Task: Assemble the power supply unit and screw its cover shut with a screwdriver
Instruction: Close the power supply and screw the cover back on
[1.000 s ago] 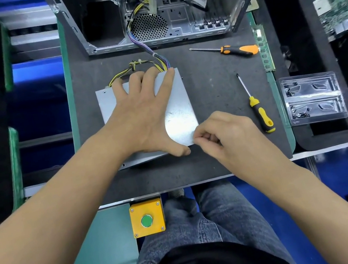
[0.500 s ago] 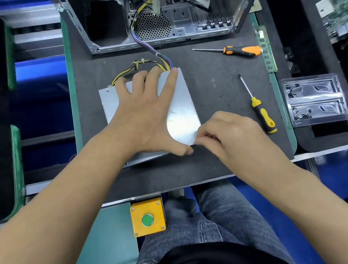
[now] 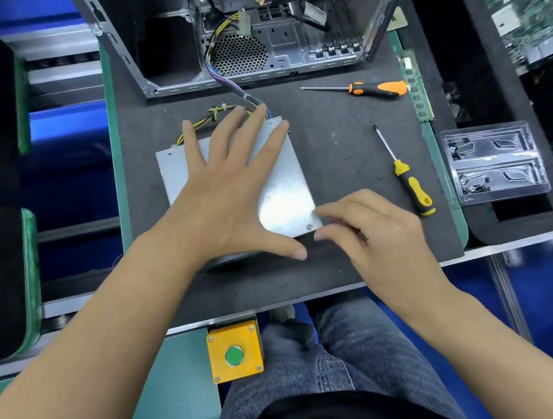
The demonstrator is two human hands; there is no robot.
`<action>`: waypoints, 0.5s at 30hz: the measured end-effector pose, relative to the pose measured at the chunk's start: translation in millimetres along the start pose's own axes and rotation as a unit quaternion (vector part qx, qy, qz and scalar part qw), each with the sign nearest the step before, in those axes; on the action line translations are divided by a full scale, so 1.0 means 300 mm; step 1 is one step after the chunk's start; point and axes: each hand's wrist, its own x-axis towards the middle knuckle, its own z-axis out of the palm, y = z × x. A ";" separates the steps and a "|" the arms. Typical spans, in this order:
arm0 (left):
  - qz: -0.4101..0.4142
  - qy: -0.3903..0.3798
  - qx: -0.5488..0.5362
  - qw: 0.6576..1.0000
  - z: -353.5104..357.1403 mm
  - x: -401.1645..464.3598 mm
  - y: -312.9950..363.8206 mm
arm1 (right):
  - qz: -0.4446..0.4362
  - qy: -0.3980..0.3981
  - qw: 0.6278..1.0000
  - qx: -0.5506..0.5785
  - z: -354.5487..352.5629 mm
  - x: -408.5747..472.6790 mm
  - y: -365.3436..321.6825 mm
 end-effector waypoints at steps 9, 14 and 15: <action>0.061 0.240 -0.164 0.955 0.101 -0.101 0.086 | 0.302 0.029 0.922 -0.240 -0.048 -0.020 0.323; 0.094 0.277 -0.169 0.941 0.103 -0.079 0.100 | 0.280 0.125 0.947 -0.094 -0.071 -0.007 0.332; 0.097 0.276 -0.167 0.942 0.104 -0.078 0.104 | 0.278 0.156 0.946 -0.060 -0.090 -0.005 0.314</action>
